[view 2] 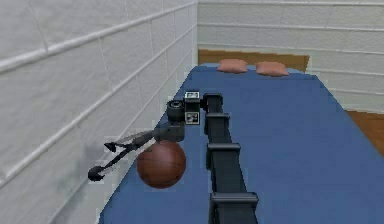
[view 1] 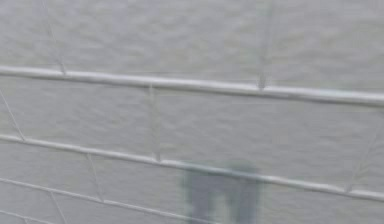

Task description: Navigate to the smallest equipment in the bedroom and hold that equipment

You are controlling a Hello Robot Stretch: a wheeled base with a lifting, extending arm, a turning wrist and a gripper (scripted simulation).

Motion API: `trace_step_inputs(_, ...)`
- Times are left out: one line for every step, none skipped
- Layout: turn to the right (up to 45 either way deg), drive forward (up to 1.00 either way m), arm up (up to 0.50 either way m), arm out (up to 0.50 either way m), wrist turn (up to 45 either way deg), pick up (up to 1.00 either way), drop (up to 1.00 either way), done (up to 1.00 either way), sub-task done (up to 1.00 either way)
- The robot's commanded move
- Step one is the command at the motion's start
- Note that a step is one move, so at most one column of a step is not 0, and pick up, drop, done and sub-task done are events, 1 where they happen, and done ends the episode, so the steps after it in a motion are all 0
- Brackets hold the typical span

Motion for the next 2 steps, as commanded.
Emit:
trace_step_inputs(0.0, 0.0, 0.0, 0.0, 45.0, 0.0, 0.0, 0.0, 0.0)
trace_step_inputs(0.0, 0.0, 0.0, 0.0, 15.0, 0.0, 0.0, 0.0, 0.0)
